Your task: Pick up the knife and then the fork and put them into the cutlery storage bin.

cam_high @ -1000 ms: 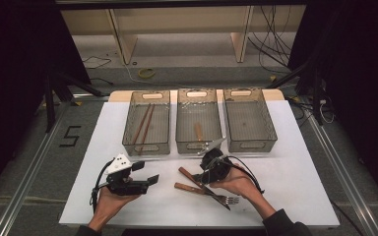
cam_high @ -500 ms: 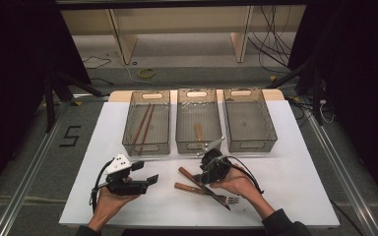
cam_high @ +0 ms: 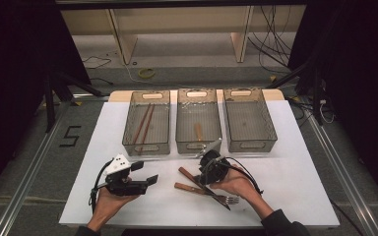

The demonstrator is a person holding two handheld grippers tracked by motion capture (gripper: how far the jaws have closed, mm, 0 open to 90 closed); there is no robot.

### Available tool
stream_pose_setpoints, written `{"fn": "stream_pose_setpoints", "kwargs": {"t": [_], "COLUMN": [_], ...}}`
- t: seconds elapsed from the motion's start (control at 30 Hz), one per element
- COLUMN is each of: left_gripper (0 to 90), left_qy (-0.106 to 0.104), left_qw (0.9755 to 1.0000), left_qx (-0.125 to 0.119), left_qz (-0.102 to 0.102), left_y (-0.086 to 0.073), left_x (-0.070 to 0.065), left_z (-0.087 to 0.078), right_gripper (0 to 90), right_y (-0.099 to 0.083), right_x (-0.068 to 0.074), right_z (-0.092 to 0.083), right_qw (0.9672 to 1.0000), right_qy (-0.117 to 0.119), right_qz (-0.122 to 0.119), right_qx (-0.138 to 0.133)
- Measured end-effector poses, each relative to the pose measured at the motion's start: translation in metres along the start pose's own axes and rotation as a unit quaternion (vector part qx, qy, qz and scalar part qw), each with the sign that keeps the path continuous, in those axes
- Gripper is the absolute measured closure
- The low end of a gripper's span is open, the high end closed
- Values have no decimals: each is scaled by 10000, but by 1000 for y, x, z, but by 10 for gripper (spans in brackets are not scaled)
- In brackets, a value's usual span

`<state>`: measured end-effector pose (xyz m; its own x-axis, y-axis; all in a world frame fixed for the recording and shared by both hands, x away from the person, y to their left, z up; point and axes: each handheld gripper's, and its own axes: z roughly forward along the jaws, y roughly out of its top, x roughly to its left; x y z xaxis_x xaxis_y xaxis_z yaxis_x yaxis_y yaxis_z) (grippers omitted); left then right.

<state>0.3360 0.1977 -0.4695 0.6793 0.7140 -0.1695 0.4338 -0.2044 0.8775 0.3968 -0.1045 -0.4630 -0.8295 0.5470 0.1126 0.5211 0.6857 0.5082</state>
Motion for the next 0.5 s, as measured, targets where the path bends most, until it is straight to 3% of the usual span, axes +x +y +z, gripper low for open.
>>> {"fn": "stream_pose_setpoints", "kwargs": {"t": [0.5], "left_gripper": [213], "left_qy": [-7], "left_qw": [10000], "left_qx": [5], "left_qz": [-6], "left_y": [0], "left_x": [-1], "left_z": [0], "right_gripper": [591], "right_y": [0], "right_x": [6], "right_z": [10], "right_qw": [9997], "right_qy": [6], "right_qz": [-125], "right_qx": [224]}}
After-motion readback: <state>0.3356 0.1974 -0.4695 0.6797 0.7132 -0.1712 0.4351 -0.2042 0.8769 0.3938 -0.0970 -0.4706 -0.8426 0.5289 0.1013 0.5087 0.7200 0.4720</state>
